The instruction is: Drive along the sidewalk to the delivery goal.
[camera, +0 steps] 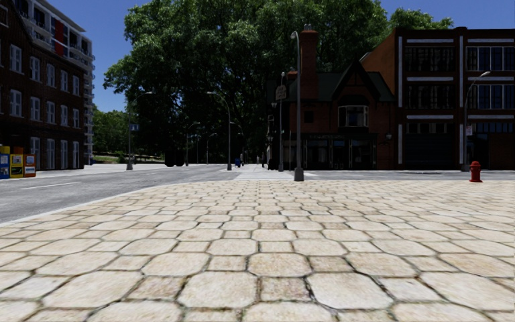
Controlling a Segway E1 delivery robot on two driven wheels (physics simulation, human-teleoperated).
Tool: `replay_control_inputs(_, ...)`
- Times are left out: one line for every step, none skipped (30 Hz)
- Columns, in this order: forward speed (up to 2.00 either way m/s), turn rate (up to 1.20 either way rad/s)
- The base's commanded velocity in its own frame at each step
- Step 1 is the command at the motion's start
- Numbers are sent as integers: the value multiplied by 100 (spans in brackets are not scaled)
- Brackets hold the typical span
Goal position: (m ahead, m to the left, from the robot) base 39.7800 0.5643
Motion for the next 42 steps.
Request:
replay_control_inputs(200, 0)
replay_control_inputs(200, 0)
replay_control_inputs(200, 0)
replay_control_inputs(200, 0)
replay_control_inputs(200, 0)
replay_control_inputs(200, 0)
replay_control_inputs(200, 0)
replay_control_inputs(200, 0)
replay_control_inputs(200, 0)
replay_control_inputs(200, 0)
replay_control_inputs(200, 0)
replay_control_inputs(200, 0)
replay_control_inputs(200, 0)
replay_control_inputs(200, 0)
replay_control_inputs(200, 0)
replay_control_inputs(200, 0)
replay_control_inputs(200, 0)
replay_control_inputs(200, 0)
replay_control_inputs(200, 0)
replay_control_inputs(200, -1)
replay_control_inputs(200, -1)
replay_control_inputs(200, -7)
replay_control_inputs(200, -9)
replay_control_inputs(200, -10)
replay_control_inputs(200, -10)
replay_control_inputs(200, -10)
replay_control_inputs(200, -10)
replay_control_inputs(200, -10)
replay_control_inputs(200, -10)
replay_control_inputs(200, -11)
replay_control_inputs(200, -11)
replay_control_inputs(200, 0)
replay_control_inputs(200, 0)
replay_control_inputs(200, 0)
replay_control_inputs(200, 0)
replay_control_inputs(200, 0)
replay_control_inputs(200, 0)
replay_control_inputs(200, 0)
replay_control_inputs(200, 0)
replay_control_inputs(200, 0)
replay_control_inputs(200, 0)
replay_control_inputs(200, 0)
